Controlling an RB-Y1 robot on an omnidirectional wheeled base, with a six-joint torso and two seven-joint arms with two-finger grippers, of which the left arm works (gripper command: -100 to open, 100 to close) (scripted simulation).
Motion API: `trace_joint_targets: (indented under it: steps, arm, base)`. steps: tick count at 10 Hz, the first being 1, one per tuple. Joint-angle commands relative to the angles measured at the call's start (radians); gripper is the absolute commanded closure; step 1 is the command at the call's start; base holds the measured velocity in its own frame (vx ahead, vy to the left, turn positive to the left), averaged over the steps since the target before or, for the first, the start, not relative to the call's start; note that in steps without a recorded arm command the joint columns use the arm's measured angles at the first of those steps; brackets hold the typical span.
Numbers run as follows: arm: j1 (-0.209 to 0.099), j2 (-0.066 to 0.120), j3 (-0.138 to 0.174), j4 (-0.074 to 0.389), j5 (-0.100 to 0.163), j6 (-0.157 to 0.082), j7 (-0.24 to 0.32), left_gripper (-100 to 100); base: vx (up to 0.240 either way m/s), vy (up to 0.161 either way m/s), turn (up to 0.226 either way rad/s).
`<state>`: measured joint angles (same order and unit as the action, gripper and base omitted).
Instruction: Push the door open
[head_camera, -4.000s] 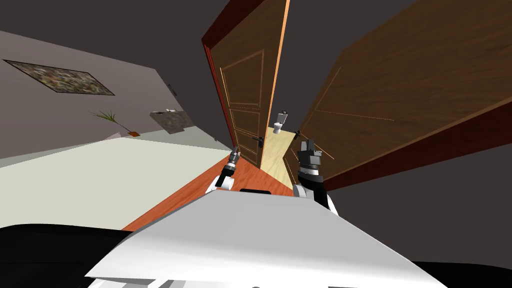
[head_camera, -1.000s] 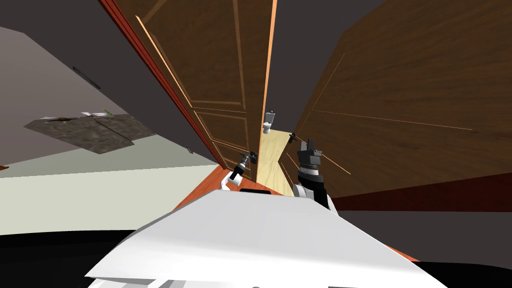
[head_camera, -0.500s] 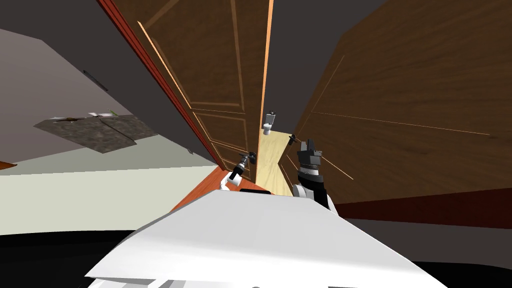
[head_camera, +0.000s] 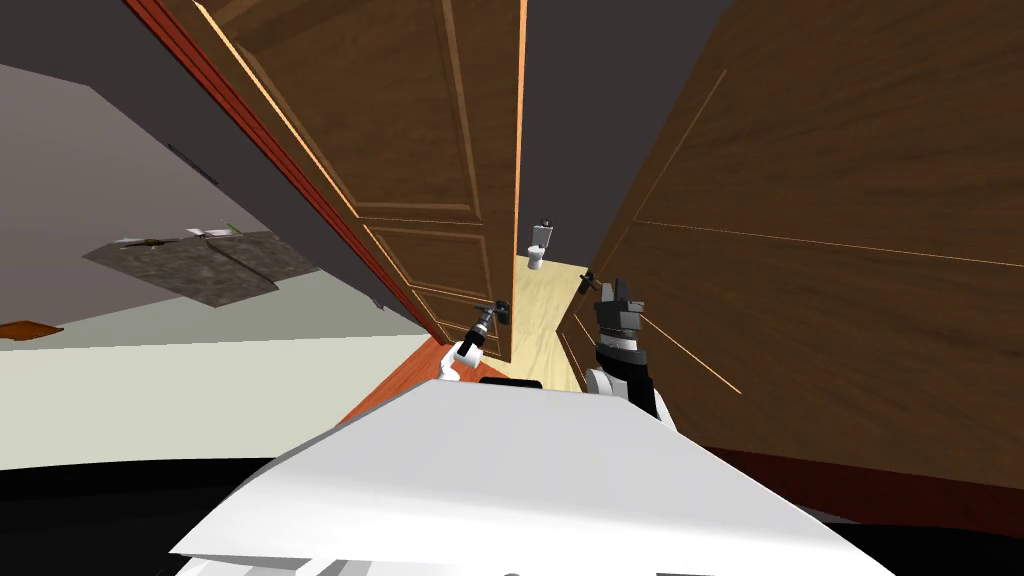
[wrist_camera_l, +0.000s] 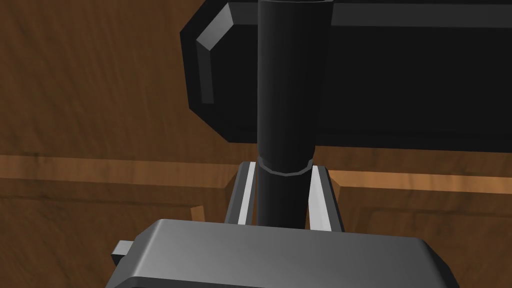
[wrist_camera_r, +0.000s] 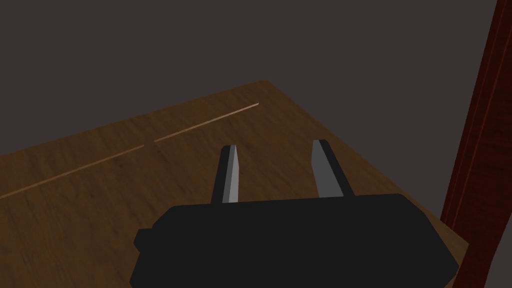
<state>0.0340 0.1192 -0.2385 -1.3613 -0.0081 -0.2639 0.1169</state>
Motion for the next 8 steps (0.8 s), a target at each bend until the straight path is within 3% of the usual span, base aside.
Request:
trace_joint_targets:
  steps: [1, 8]
  arm:
    - [-0.007, 0.005, 0.030, 0.008, 0.003, -0.008, -0.006, 100]
    - [-0.026, -0.009, 0.107, 0.036, 0.009, -0.008, -0.024, 100]
  base:
    - [0.122, -0.108, 0.047]
    - [0.120, -0.104, 0.062]
